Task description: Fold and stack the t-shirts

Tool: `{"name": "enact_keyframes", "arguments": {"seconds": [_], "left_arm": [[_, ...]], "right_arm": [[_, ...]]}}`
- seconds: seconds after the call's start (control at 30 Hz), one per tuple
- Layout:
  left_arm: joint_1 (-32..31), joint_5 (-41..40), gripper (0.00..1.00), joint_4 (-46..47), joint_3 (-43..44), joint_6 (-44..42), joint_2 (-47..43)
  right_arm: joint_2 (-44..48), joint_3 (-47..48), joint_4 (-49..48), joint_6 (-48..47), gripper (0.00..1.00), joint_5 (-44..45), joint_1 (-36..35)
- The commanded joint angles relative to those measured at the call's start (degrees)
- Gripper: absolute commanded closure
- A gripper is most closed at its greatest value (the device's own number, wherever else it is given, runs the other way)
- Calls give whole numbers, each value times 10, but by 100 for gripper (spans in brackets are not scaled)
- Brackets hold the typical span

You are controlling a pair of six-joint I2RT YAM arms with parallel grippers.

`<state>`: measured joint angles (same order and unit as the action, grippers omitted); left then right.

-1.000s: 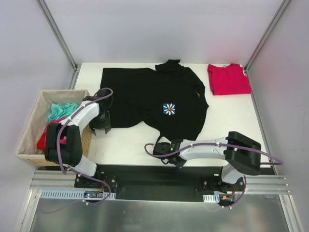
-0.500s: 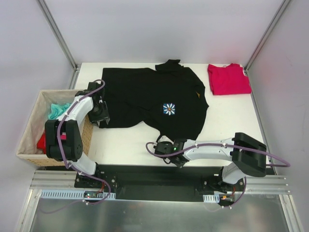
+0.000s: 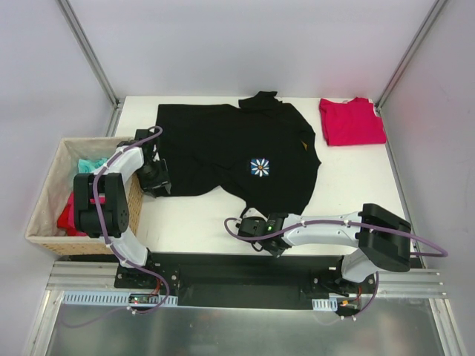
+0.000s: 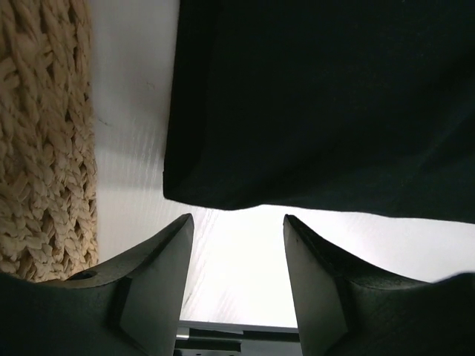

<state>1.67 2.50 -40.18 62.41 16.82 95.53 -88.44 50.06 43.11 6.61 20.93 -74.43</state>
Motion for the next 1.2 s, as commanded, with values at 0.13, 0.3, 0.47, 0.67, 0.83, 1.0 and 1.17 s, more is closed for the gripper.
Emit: {"name": "enact_keyframes", "arguments": {"seconds": [0.13, 0.3, 0.47, 0.67, 0.83, 1.0, 1.17], "left_arm": [[19, -75, 50, -20, -2, 12, -13], [-7, -171, 52, -45, 7, 13, -32], [-30, -204, 51, -56, 22, 15, -16], [-31, -199, 52, -54, 32, 17, 28], [-31, -181, 55, -55, 53, 16, 44], [-47, -143, 56, -55, 93, 5, 61], [-55, -132, 56, -44, 96, 1, 80]], "right_arm": [[15, 2, -2, -2, 99, -8, 5], [14, 3, -7, -9, 99, -12, 7], [13, 2, -8, -13, 99, -12, 7], [21, 3, -8, -11, 99, -12, 8], [24, 6, -8, -11, 99, -11, 9], [17, 16, -13, -15, 99, -15, 10], [19, 10, -16, -8, 99, -22, 10]]}}
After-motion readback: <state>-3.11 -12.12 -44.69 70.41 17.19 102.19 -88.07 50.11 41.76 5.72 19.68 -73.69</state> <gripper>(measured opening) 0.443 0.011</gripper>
